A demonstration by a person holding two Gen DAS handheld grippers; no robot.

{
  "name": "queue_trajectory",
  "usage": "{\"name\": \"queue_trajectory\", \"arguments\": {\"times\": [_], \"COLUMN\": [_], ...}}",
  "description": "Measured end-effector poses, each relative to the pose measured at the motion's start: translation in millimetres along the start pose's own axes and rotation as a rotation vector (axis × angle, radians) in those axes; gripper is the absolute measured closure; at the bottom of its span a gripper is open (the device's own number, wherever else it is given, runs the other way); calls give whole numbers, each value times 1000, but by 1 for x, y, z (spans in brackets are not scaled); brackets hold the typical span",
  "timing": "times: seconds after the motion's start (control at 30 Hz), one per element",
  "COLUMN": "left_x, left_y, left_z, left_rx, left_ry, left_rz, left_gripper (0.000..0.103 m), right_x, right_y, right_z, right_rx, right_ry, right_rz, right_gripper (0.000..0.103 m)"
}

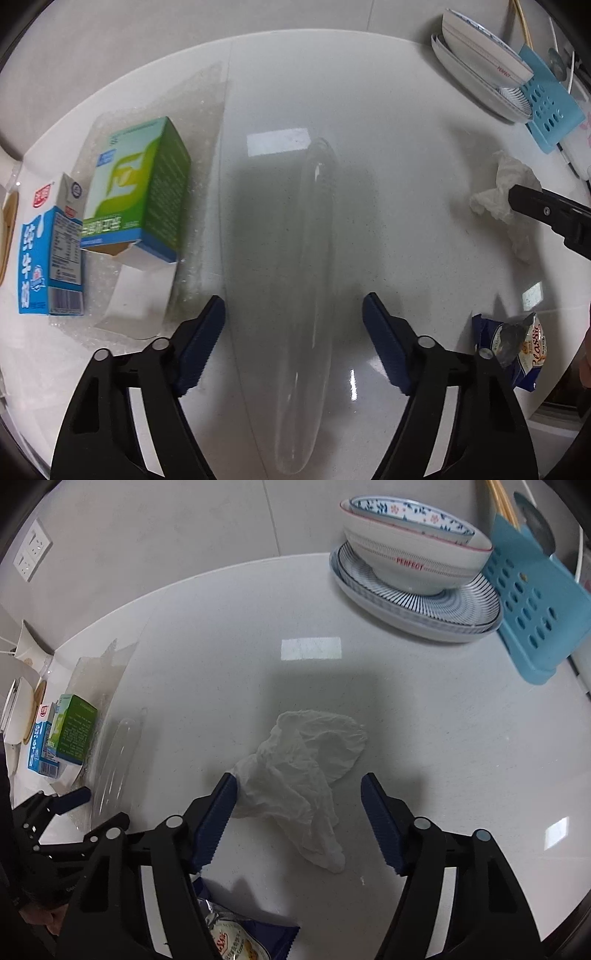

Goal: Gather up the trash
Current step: 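Grasp the clear plastic tube with the left tool while the right tool grasps the white tissue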

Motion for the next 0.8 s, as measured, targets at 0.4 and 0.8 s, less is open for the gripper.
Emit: {"name": "queue_trajectory", "arguments": {"times": [0.4, 0.8], "left_x": [-4, -35], "left_y": [17, 8], "left_z": [-11, 21], "left_rx": [-7, -66], "left_ry": [-7, 60], "left_rz": [18, 8], "left_gripper": [78, 78], "right_x": [16, -25], "right_y": [-5, -9], "right_z": [-3, 9], "right_rx": [9, -62], "right_ry": [-44, 28], "right_rz": [-60, -70], "right_gripper": [91, 93]}}
Point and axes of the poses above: each gripper's, at about its wrist camera, not at the fingertips, and x roughly the way its jaws point, y to its right, z to its underside, the point moved 9 cm from there along x, roughly the way its jaws point, and after that the axes turned 15 degrees about -y, right-handed, at the moved point
